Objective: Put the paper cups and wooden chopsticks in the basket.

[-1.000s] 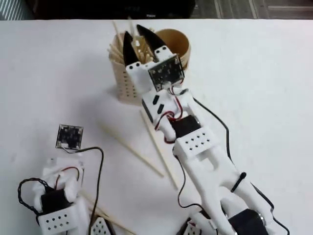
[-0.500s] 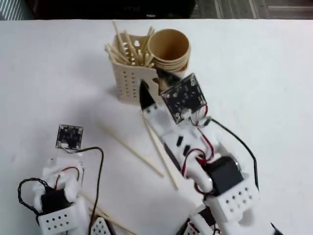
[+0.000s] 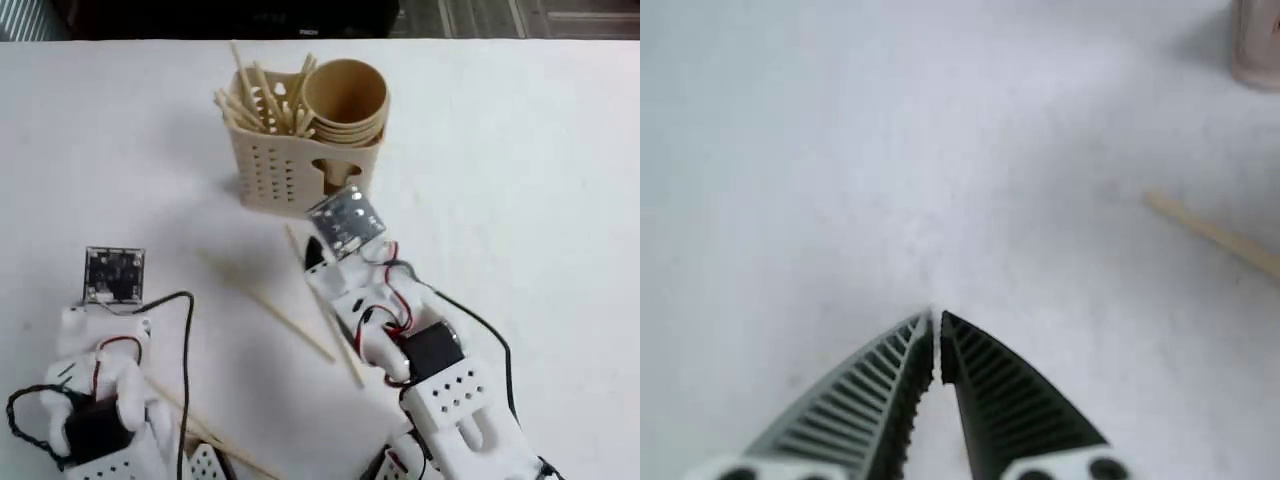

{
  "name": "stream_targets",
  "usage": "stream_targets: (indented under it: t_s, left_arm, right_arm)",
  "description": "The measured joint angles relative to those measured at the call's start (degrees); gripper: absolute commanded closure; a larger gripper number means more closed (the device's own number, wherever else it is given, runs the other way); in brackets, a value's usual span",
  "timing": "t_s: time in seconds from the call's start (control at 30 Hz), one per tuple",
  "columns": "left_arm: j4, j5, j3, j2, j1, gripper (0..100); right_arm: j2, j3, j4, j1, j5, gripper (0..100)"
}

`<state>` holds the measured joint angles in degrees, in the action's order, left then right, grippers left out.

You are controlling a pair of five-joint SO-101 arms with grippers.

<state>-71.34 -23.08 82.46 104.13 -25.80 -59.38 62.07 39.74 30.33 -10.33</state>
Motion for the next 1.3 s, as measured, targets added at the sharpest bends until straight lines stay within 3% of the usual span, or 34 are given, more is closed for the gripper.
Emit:
stream_targets:
  t_s: [0.27,0.53,0.67,0.93,1.07,1.3]
  left_arm:
    - [-6.2,-1.9,-15.2,-1.3,1.2,97]
    - [-17.9,0.5,-35.4,-27.3,6.6,96]
    - [-21.4,9.6,-43.2,-42.6,14.0,96]
    - [-17.0,38.9,-45.9,-59.4,27.6,96]
    - [-11.3,42.7,-43.0,-64.0,32.3,95]
    - [-0.9,47.8,-37.4,-73.8,34.6,79]
  right_arm:
    - [-0.1,6.7,-8.6,-5.1,4.9,85.8]
    - [-0.1,6.8,-9.4,-6.8,5.0,85.8]
    - [-0.1,6.8,-11.7,-10.5,5.0,85.8]
    - [-0.1,6.8,-12.0,-12.9,5.0,85.8]
    - [-0.1,6.8,-12.0,-12.9,5.0,85.8]
    - [-0.1,6.8,-12.0,-12.9,5.0,85.8]
